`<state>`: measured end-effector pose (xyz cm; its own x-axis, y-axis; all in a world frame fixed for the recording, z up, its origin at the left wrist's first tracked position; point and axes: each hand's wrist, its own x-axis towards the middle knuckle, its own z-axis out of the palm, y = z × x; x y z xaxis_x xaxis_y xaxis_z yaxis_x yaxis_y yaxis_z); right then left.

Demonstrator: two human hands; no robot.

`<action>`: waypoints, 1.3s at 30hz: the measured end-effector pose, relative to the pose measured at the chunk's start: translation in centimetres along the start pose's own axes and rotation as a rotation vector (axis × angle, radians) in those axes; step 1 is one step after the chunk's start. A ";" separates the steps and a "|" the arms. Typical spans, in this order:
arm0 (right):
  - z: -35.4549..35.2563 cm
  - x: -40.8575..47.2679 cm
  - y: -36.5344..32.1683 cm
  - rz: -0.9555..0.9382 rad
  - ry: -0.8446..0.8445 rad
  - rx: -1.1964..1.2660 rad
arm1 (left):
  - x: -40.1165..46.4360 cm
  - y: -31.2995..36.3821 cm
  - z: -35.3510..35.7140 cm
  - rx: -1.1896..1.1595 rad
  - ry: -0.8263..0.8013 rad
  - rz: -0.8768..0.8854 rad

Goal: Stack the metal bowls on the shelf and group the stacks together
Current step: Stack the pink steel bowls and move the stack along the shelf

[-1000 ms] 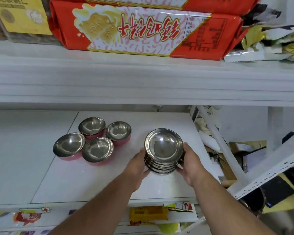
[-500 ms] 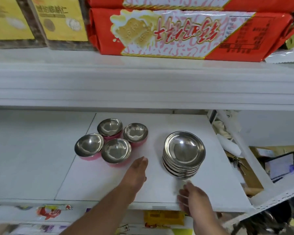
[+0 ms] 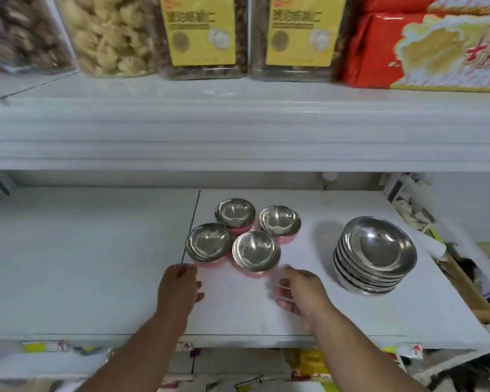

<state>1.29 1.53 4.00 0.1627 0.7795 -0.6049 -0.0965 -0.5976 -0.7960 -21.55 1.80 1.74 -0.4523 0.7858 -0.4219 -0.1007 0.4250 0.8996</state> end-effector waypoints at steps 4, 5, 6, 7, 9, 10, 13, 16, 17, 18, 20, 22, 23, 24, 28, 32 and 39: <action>2.1 0.8 -0.1 -0.010 0.037 -0.014 | 3.6 0.5 -1.4 -0.010 -0.024 -0.106; 2.4 1.1 -0.2 -0.008 0.042 -0.024 | 4.4 0.7 -1.4 -0.033 -0.043 -0.133; 2.7 1.4 -0.4 -0.004 0.047 -0.035 | 5.0 0.8 -1.3 -0.061 -0.060 -0.158; 2.9 1.7 -0.5 0.000 0.051 -0.041 | 5.6 0.9 -1.2 -0.088 -0.075 -0.181; 3.2 2.3 -0.6 0.002 0.061 -0.054 | 6.4 1.0 -1.0 -0.108 -0.118 -0.206; 3.3 2.7 -0.7 0.006 0.061 -0.057 | 6.6 1.1 -0.8 -0.099 -0.144 -0.211; 3.6 3.6 -0.7 0.022 0.052 -0.068 | 7.2 1.2 -0.4 -0.058 -0.193 -0.193; 3.9 4.1 -0.8 0.033 0.052 -0.076 | 7.8 1.0 -0.1 -0.028 -0.222 -0.166; 3.9 4.3 -0.7 0.035 0.057 -0.083 | 8.0 1.1 0.0 -0.025 -0.228 -0.163; 4.0 4.4 -0.7 0.038 0.060 -0.093 | 8.1 1.0 0.0 -0.021 -0.232 -0.165; 4.1 4.5 -0.7 0.039 0.058 -0.103 | 8.3 1.0 0.0 -0.020 -0.230 -0.165; 4.1 4.6 -0.6 0.036 0.055 -0.112 | 8.3 0.9 -0.1 -0.008 -0.222 -0.161; 4.1 4.7 -0.6 0.034 0.050 -0.120 | 8.2 0.9 -0.2 0.001 -0.217 -0.159; 4.1 4.7 -0.5 0.032 0.045 -0.130 | 8.0 0.9 -0.4 0.011 -0.212 -0.157; 4.1 4.7 -0.1 0.010 0.038 -0.150 | 6.1 0.8 -1.5 0.036 -0.229 -0.135; 3.6 4.6 0.7 0.013 0.043 -0.169 | 4.3 0.1 -2.8 0.050 -0.263 -0.130; 3.3 3.0 1.5 0.008 0.062 -0.149 | 3.1 -0.8 -3.7 -0.003 -0.288 -0.145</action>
<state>-1.58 3.63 0.90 0.2235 0.7642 -0.6050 0.0477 -0.6285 -0.7763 -26.10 2.25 0.13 -0.1633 0.8122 -0.5600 -0.1484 0.5409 0.8279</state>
